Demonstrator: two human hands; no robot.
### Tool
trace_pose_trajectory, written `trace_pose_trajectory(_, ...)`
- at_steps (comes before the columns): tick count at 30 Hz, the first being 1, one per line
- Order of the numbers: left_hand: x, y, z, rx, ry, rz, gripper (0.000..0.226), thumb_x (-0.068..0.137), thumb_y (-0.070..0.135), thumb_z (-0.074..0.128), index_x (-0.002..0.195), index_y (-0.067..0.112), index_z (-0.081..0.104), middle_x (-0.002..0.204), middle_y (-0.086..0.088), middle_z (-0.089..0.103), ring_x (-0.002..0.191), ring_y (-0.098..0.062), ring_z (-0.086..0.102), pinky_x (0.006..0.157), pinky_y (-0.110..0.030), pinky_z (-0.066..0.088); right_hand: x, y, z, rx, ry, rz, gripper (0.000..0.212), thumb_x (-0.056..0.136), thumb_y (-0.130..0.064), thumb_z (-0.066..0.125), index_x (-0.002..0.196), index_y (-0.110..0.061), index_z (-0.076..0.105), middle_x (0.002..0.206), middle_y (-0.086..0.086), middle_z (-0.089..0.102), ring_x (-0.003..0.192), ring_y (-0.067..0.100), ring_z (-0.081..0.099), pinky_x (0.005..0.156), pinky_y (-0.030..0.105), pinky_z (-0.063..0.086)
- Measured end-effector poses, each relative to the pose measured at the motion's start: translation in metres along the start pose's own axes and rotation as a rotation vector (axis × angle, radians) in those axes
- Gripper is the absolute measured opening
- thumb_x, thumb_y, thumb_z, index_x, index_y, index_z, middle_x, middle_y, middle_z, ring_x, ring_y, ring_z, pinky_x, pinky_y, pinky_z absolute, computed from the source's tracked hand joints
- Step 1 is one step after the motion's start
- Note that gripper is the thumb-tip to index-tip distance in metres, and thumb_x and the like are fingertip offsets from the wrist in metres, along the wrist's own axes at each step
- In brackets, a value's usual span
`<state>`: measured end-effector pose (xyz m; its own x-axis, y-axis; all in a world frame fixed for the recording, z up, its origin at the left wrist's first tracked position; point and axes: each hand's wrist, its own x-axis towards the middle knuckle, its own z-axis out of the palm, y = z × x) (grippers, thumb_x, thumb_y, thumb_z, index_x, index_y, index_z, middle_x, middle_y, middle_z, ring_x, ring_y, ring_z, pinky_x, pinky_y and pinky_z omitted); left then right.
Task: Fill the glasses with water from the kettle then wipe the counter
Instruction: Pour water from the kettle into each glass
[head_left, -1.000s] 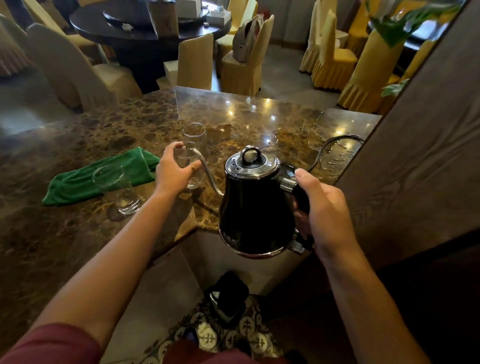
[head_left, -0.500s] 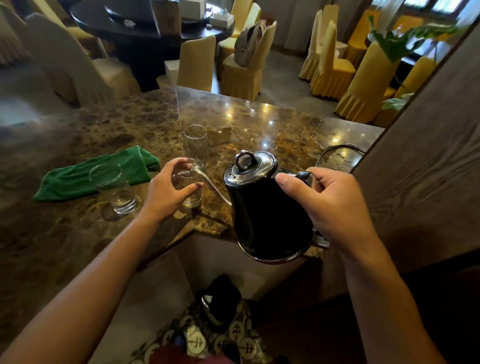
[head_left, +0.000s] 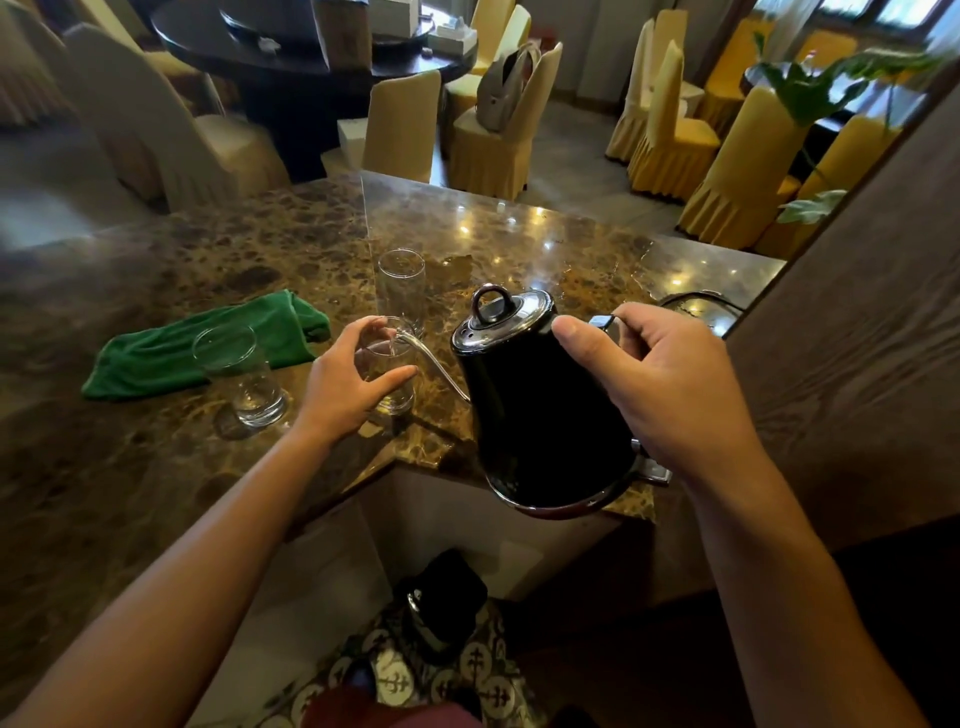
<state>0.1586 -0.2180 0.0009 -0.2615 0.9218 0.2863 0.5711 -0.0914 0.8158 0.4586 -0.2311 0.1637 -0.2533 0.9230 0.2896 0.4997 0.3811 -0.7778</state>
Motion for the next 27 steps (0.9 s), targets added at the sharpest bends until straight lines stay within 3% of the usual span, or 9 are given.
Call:
trace_pose_trajectory(3, 0.0, -0.001, 0.0, 0.002, 0.004, -0.003, 0.072, 0.077, 0.036, 0.085, 0.139, 0.016, 0.054, 0.123, 0.011, 0.063, 0.112, -0.005, 0.063, 0.092, -0.005, 0.044, 0.004, -0.007, -0.002, -0.006, -0.029, 0.001, 0.054, 0.094, -0.052, 0.073, 0.067, -0.015, 0.045, 0.064, 0.023, 0.051, 0.057, 0.024, 0.044, 0.054, 0.051, 0.044)
trace_pose_trajectory(6, 0.0, -0.002, 0.001, 0.012, 0.003, 0.001, 0.071, 0.077, 0.035, 0.086, 0.139, 0.018, 0.053, 0.124, 0.01, 0.064, 0.115, -0.008, 0.064, 0.1, -0.025, 0.05, 0.006, -0.013, -0.003, -0.084, -0.049, -0.024, 0.054, 0.095, -0.056, 0.069, 0.068, -0.015, 0.047, 0.062, 0.015, 0.054, 0.056, 0.026, 0.05, 0.055, 0.052, 0.047)
trace_pose_trajectory(9, -0.001, -0.003, 0.001, 0.005, 0.007, 0.002, 0.072, 0.077, 0.035, 0.086, 0.139, 0.018, 0.053, 0.123, 0.012, 0.064, 0.117, -0.008, 0.063, 0.102, -0.031, 0.051, 0.008, -0.019, -0.003, -0.212, -0.077, -0.05, 0.056, 0.096, -0.065, 0.06, 0.071, -0.014, 0.053, 0.061, 0.003, 0.053, 0.057, 0.021, 0.052, 0.056, 0.045, 0.042)
trace_pose_trajectory(13, -0.001, -0.004, 0.0, 0.003, 0.002, -0.006, 0.073, 0.077, 0.035, 0.086, 0.139, 0.019, 0.053, 0.125, 0.01, 0.065, 0.119, -0.01, 0.063, 0.104, -0.039, 0.052, 0.015, -0.028, -0.003, -0.314, -0.138, -0.084, 0.06, 0.097, -0.067, 0.053, 0.077, -0.011, 0.059, 0.066, 0.006, 0.059, 0.062, 0.025, 0.058, 0.054, 0.042, 0.041)
trace_pose_trajectory(16, -0.001, -0.005, 0.001, -0.003, 0.001, -0.009, 0.073, 0.077, 0.036, 0.086, 0.14, 0.02, 0.052, 0.124, 0.011, 0.065, 0.12, -0.009, 0.063, 0.104, -0.038, 0.052, 0.024, -0.039, -0.004, -0.385, -0.183, -0.099, 0.061, 0.098, -0.068, 0.051, 0.078, -0.011, 0.059, 0.067, 0.004, 0.059, 0.063, 0.024, 0.058, 0.053, 0.037, 0.038)
trace_pose_trajectory(20, -0.001, -0.005, 0.002, 0.002, 0.006, -0.017, 0.073, 0.077, 0.037, 0.086, 0.14, 0.021, 0.052, 0.122, 0.016, 0.063, 0.118, -0.005, 0.062, 0.104, -0.033, 0.051, 0.033, -0.047, -0.005, -0.419, -0.245, -0.093, 0.059, 0.099, -0.069, 0.049, 0.086, -0.014, 0.065, 0.073, 0.003, 0.065, 0.069, 0.023, 0.064, 0.058, 0.041, 0.049)
trace_pose_trajectory(27, -0.001, -0.006, 0.002, 0.014, 0.013, -0.032, 0.072, 0.078, 0.035, 0.086, 0.14, 0.021, 0.052, 0.121, 0.015, 0.064, 0.115, -0.01, 0.064, 0.103, -0.037, 0.052, 0.033, -0.044, -0.006, -0.421, -0.261, -0.071, 0.058, 0.099, -0.07, 0.047, 0.087, -0.015, 0.064, 0.075, 0.005, 0.066, 0.071, 0.024, 0.065, 0.058, 0.04, 0.048)
